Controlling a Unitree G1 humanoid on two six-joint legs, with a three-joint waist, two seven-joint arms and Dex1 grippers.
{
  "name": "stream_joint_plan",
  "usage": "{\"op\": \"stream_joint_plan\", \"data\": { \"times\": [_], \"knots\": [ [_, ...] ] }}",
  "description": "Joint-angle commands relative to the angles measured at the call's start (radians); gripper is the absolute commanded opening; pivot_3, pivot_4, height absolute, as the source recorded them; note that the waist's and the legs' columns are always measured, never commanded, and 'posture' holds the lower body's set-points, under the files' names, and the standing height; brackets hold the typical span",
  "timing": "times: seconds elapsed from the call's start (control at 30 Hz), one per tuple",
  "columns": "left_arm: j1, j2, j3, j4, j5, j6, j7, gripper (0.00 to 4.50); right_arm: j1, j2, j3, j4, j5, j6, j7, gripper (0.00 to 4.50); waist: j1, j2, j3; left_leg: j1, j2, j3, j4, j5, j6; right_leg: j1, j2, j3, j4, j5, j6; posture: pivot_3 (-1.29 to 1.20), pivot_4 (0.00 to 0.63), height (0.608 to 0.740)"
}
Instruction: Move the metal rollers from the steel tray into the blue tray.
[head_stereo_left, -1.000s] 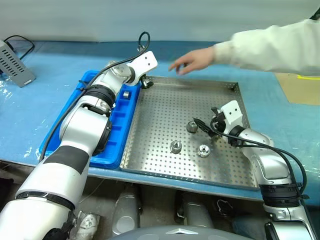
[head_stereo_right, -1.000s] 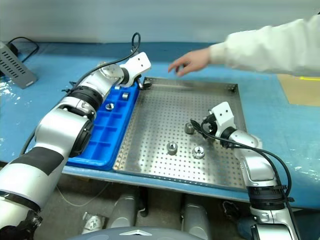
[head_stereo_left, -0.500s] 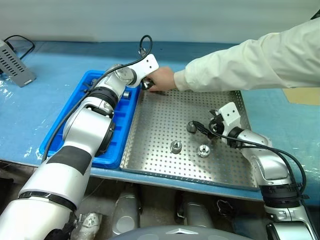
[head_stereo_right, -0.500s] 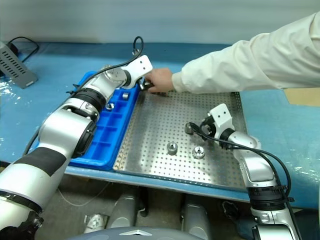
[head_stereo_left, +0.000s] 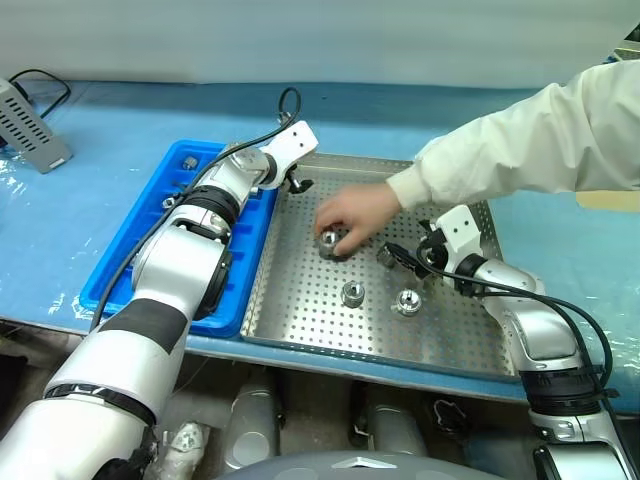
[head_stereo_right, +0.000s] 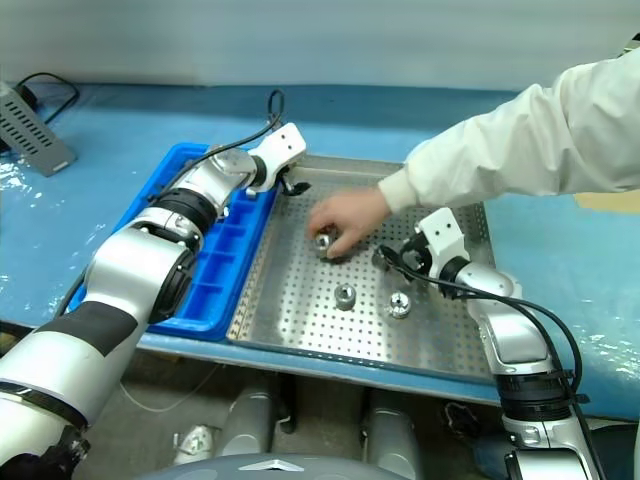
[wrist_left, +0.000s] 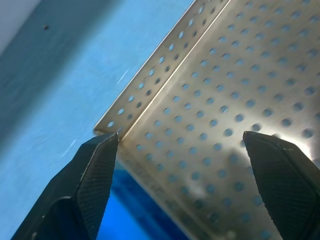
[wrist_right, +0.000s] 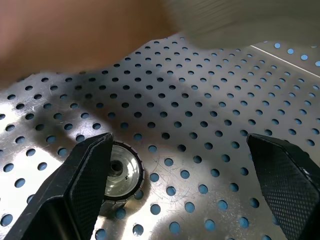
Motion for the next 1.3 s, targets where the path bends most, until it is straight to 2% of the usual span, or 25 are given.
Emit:
{"op": "stream_joint_plan", "data": {
  "times": [0.03, 0.13, 0.37, 0.53, 0.67, 0.83, 1.03, 1.13, 1.3],
  "knots": [
    [-0.027, 0.004, 0.043, -0.049, -0.055, 0.0, -0.077, 4.24, -0.008, 0.002, 0.0, -0.025, -0.005, -0.018, -0.009, 4.5, -0.001, 0.0, 0.0, 0.0, 0.0, 0.0, 0.0, 0.0, 0.0, 0.0, 0.0, 0.0, 0.0, 0.0, 0.0, -0.05, 0.15, 0.74],
    [-0.027, 0.017, 0.07, -0.067, -0.081, -0.004, -0.081, 4.24, -0.005, 0.005, -0.001, -0.025, -0.007, -0.021, -0.013, 4.5, -0.001, 0.0, 0.0, 0.0, 0.0, 0.0, 0.0, 0.0, 0.0, 0.0, 0.0, 0.0, 0.0, 0.0, 0.0, -0.05, 0.15, 0.74],
    [-0.029, 0.047, 0.152, -0.107, -0.143, -0.031, 0.028, 4.24, -0.005, 0.008, 0.008, -0.007, -0.015, -0.036, -0.015, 4.5, -0.001, 0.0, 0.0, 0.0, 0.0, 0.0, 0.0, 0.0, 0.0, 0.0, 0.0, 0.0, 0.0, 0.0, 0.0, -0.04, 0.15, 0.74],
    [0.027, 0.047, 0.211, -0.181, -0.222, -0.094, -0.005, 4.24, -0.028, 0.024, 0.008, 0.01, -0.016, -0.055, -0.022, 4.5, 0.0, 0.0, 0.0, 0.0, 0.0, 0.0, 0.0, 0.0, 0.0, 0.0, 0.0, 0.0, 0.0, 0.0, 0.0, -0.04, 0.15, 0.74],
    [0.118, 0.036, 0.265, -0.313, -0.333, -0.038, -0.105, 4.24, -0.038, 0.047, -0.019, 0.005, 0.009, -0.058, -0.033, 4.5, -0.001, 0.0, 0.0, 0.0, 0.0, 0.0, 0.0, 0.0, 0.0, 0.0, 0.0, 0.0, 0.0, 0.0, 0.0, -0.03, 0.15, 0.74],
    [0.312, 0.044, 0.246, -0.605, -0.421, 0.076, -0.226, 4.24, -0.052, 0.066, -0.055, -0.002, 0.051, -0.065, -0.026, 4.5, -0.002, 0.0, 0.0, 0.0, 0.001, 0.0, -0.001, 0.0, 0.0, 0.0, 0.0, 0.0, 0.0, 0.0, 0.0, -0.02, 0.15, 0.74],
    [0.548, 0.098, 0.145, -0.904, -0.423, 0.141, -0.323, 4.24, -0.069, 0.061, -0.076, -0.032, 0.104, -0.085, 0.018, 4.5, -0.002, 0.0, 0.0, 0.001, 0.001, 0.0, 0.0, 0.0, 0.0, 0.0, 0.0, 0.0, 0.0, 0.0, 0.0, -0.01, 0.15, 0.74],
    [0.602, 0.132, 0.118, -0.998, -0.455, 0.212, -0.377, 4.24, -0.071, 0.047, -0.081, -0.045, 0.111, -0.081, 0.025, 4.5, -0.001, 0.0, 0.0, 0.001, 0.001, 0.0, -0.001, 0.0, 0.0, 0.0, 0.0, 0.0, 0.001, 0.0, 0.0, -0.01, 0.15, 0.74],
    [0.597, 0.177, 0.032, -1.03, -0.435, 0.27, -0.452, 4.24, -0.076, 0.024, -0.087, -0.044, 0.112, -0.086, 0.027, 4.5, -0.001, 0.0, 0.0, 0.003, 0.001, 0.001, -0.001, 0.0, -0.001, 0.001, 0.0, 0.001, 0.001, 0.0, 0.0, -0.01, 0.15, 0.74]
  ]
}}
